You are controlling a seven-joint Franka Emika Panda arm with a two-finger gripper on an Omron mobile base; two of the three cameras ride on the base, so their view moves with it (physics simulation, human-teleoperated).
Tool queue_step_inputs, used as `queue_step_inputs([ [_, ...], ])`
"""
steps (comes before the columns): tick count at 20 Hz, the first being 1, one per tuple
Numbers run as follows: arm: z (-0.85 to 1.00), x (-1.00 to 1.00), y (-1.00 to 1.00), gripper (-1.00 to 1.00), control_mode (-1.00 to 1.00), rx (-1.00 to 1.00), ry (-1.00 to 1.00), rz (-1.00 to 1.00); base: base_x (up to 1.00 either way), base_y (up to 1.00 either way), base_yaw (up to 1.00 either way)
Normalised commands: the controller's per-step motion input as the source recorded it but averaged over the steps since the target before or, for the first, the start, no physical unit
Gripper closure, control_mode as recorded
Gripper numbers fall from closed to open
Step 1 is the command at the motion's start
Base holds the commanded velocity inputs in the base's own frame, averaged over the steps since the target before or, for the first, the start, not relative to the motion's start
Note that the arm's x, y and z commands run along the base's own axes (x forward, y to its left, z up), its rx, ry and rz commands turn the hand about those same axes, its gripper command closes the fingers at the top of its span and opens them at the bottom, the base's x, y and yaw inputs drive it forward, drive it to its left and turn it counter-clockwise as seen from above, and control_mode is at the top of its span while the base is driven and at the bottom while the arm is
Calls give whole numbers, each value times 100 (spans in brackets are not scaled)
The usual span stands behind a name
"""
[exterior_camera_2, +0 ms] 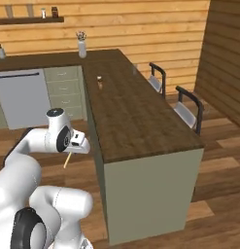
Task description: Take a straw from the drawer in front and place it inside the glass cup on the dining counter.
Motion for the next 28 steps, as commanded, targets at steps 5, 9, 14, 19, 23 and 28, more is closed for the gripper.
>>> queue_step_inputs([
  [5, 0, 0, 0, 100, 100, 0, 0, 0, 0, -99, -25],
  [9, 0, 0, 0, 100, 100, 0, 0, 0, 6, -100, -23],
  [14, 0, 0, 0, 100, 100, 0, 0, 0, 33, -100, -12],
  [19, 0, 0, 0, 100, 100, 0, 0, 0, -8, -100, -2],
  [23, 0, 0, 0, 100, 100, 0, 0, 0, 0, -100, -2],
  [28, 0, 0, 0, 100, 100, 0, 0, 0, 23, -94, -33],
])
